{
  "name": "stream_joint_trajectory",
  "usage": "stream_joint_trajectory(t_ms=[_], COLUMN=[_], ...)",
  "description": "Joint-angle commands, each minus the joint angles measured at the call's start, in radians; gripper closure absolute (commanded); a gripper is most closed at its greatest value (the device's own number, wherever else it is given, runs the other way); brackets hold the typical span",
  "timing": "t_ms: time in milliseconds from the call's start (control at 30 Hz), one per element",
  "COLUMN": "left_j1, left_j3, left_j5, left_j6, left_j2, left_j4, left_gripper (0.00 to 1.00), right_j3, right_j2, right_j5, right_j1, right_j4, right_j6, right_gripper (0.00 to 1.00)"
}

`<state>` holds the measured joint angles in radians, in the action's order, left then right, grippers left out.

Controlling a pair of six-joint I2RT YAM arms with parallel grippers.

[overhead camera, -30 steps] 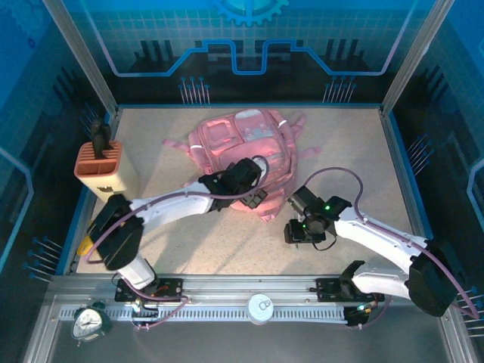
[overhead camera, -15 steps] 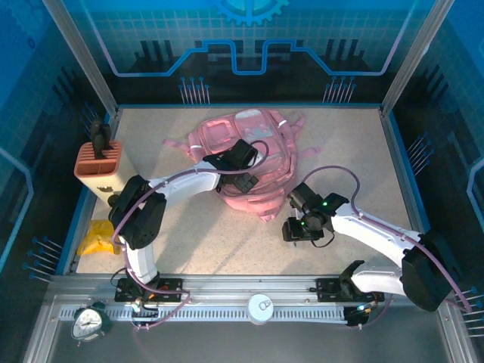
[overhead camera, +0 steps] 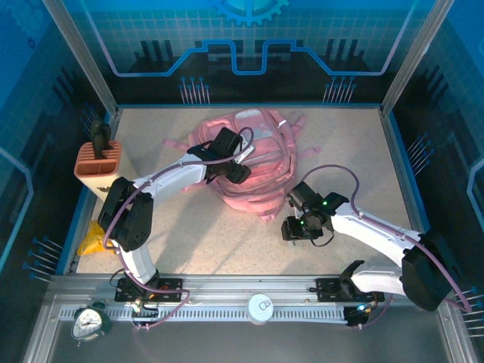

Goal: Pack the student bag
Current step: Open the student bag at the center of the table, then place the compass set in the student bag.

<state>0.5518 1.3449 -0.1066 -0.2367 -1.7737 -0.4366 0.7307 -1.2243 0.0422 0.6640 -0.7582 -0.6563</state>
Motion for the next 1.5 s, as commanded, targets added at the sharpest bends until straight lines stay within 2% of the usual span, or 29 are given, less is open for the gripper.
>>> stream_joint_trajectory(t_ms=[0,167,333,467,600,667,800,867,1033,1100,1267,1333,1467], left_j1=[-0.004,0.024,0.056,0.061,0.087,0.116,0.160,0.190,0.247,0.263,0.296,0.294,0.295], left_j3=[-0.002,-0.084,-0.102,-0.090,-0.049,-0.035,0.036,0.051,0.084,0.082,0.055,0.028,0.027], left_j5=[-0.021,-0.098,-0.135,-0.200,-0.219,-0.274,-0.276,-0.298,-0.253,-0.201,-0.188,-0.131,-0.103], left_j6=[-0.017,-0.067,-0.105,-0.111,-0.063,-0.037,0.101,0.216,0.501,0.592,0.806,0.866,0.946], left_j2=[0.005,0.010,-0.016,-0.045,-0.034,-0.021,-0.002,0.021,0.058,0.067,0.081,0.082,0.076], left_j4=[0.062,0.193,0.230,0.242,0.182,0.168,0.055,0.011,-0.086,-0.082,-0.030,0.036,0.081], left_gripper=[0.41,0.53,0.55,0.62,0.80,0.89,1.00,1.00,1.00,1.00,1.00,1.00,1.00], right_j3=[0.030,0.030,0.032,0.035,0.043,0.059,0.114,0.142,0.233,0.263,0.316,0.329,0.314], right_j2=[0.007,0.011,0.009,0.009,0.016,0.013,0.006,-0.002,-0.039,-0.059,-0.139,-0.169,-0.217], right_j5=[0.010,0.007,0.010,0.008,-0.012,-0.012,-0.015,-0.009,0.011,0.028,0.101,0.102,0.157], right_j1=[-0.009,-0.009,-0.009,-0.009,-0.009,-0.009,-0.022,-0.040,-0.106,-0.140,-0.216,-0.229,-0.275], right_j4=[-0.013,-0.019,-0.014,-0.016,-0.017,-0.019,-0.032,-0.033,-0.027,-0.005,0.065,0.111,0.273], right_j6=[0.008,0.008,0.009,0.014,0.028,0.035,0.069,0.095,0.152,0.168,0.150,0.120,0.044], right_gripper=[0.50,0.51,0.51,0.51,0.51,0.51,0.50,0.49,0.49,0.49,0.49,0.48,0.47])
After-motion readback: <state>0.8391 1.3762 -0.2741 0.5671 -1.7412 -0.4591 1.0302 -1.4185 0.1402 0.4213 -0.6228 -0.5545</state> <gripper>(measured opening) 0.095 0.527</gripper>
